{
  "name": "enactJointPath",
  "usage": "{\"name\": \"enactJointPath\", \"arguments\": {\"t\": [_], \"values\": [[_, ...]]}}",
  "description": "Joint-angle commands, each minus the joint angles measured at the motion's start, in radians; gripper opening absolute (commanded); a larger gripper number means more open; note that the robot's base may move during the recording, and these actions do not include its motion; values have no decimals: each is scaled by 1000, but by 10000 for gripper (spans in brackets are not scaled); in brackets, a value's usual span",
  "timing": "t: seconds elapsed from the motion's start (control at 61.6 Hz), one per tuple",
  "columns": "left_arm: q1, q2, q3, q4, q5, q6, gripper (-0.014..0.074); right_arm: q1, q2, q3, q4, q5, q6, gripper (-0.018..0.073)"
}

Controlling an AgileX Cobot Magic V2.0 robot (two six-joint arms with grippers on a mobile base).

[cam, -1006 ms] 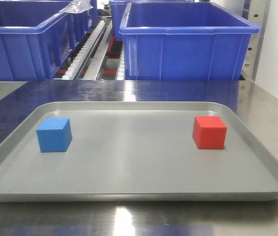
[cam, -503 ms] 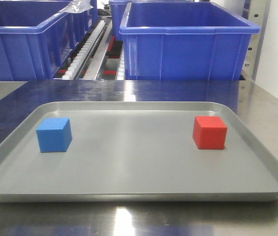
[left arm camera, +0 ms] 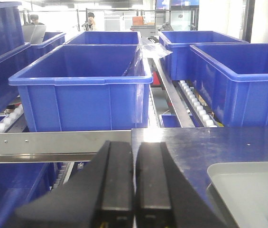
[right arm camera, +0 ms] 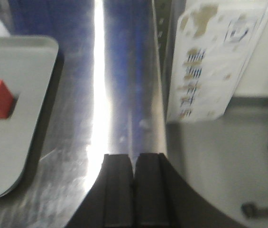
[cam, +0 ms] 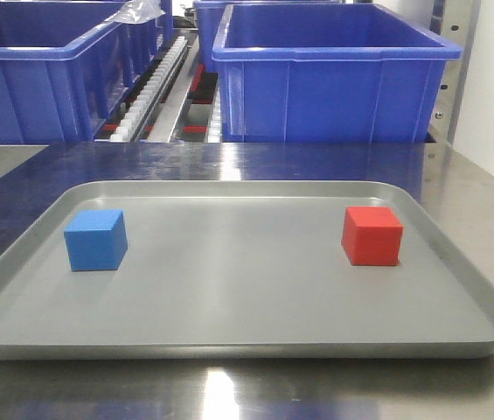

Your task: Sort and place red and blue blocks on shelf

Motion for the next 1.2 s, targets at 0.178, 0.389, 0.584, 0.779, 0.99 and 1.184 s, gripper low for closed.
{"name": "enactJointPath", "arguments": {"t": [0.178,0.389,0.584,0.779,0.99,1.184], "values": [[-7,-14,27,-9,-82,-6,124,167,304,-126,-30,-40,137,311],[-7,-14,27,-9,-82,-6,124,244,523,-231,-36,34,239,622],[-7,-14,27,-9,-82,-6,124,298,713,-446,-48,282,291,613],[-7,-14,27,-9,-82,-6,124,366,898,-647,-47,357,291,613],[-7,-14,27,-9,-82,-6,124,385,1066,-822,-11,397,291,613],[-7,-14,27,-9,-82,-6,124,413,1169,-908,-12,396,291,613]]}}
